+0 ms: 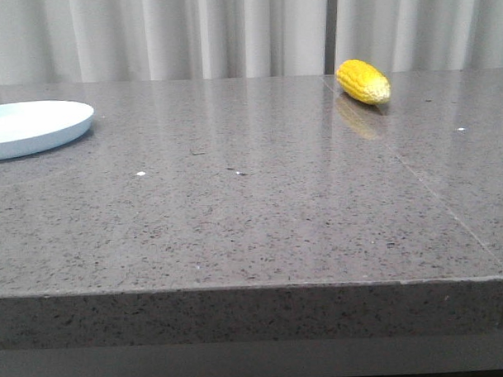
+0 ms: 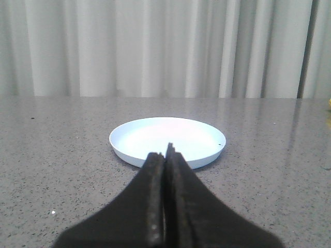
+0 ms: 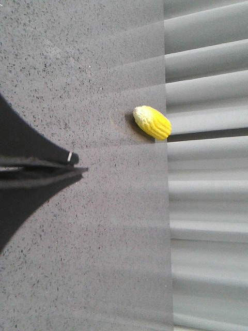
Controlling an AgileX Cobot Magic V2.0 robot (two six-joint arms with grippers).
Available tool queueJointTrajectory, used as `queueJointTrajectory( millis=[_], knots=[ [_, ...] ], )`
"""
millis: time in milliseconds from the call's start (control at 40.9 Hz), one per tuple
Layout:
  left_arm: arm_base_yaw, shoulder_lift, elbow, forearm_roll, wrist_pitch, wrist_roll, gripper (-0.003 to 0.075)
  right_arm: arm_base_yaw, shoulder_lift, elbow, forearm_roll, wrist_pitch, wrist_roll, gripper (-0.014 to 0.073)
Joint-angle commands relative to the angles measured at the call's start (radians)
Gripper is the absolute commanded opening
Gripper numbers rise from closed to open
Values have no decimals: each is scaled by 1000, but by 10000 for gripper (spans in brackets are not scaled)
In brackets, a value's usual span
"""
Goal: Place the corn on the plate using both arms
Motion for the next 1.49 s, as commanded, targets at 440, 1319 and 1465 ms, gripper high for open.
queueJointTrajectory(
  millis=[440,1319,1465],
  knots=[
    [-7,-16,23,-5,-81,0,-20,1,-18,-21,-11,-78,-6,-87],
    [-7,135,-484,-1,92,0,-20,1,145,-565,-11,212,-6,-87],
    [-7,262,-634,-1,272,0,-20,1,253,-678,-11,297,-6,-87]
  ],
)
